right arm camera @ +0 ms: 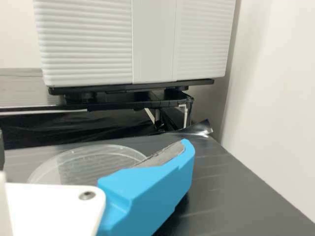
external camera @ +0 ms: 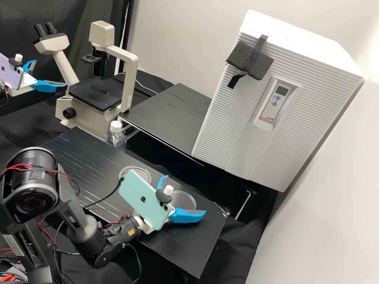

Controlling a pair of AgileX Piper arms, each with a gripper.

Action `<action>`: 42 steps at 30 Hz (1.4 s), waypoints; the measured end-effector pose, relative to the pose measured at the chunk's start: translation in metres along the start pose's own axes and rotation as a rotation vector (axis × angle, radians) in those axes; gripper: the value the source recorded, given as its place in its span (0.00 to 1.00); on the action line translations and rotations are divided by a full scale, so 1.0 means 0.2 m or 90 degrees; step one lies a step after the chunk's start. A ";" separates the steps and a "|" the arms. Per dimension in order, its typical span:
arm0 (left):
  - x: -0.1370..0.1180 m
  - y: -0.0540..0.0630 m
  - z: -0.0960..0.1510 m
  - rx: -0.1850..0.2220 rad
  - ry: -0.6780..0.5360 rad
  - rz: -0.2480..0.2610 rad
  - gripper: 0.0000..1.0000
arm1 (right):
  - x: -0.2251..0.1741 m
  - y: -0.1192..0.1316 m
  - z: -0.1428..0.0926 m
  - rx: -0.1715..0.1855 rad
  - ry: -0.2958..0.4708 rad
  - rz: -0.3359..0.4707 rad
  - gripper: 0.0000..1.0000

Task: Close the petri dish lid.

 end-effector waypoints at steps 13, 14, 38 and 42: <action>0.00 0.00 0.00 0.000 0.000 0.000 1.00 | 0.01 -0.02 0.02 -0.012 -0.007 -0.010 0.00; 0.00 0.00 0.00 0.000 0.000 0.000 1.00 | 0.01 -0.02 0.02 -0.012 -0.007 -0.010 0.00; 0.00 0.00 0.00 0.000 0.000 0.000 1.00 | 0.03 -0.02 0.02 -0.013 -0.004 -0.014 0.00; 0.00 0.00 0.00 0.000 0.000 0.000 1.00 | 0.03 -0.02 0.02 -0.012 -0.003 -0.016 0.00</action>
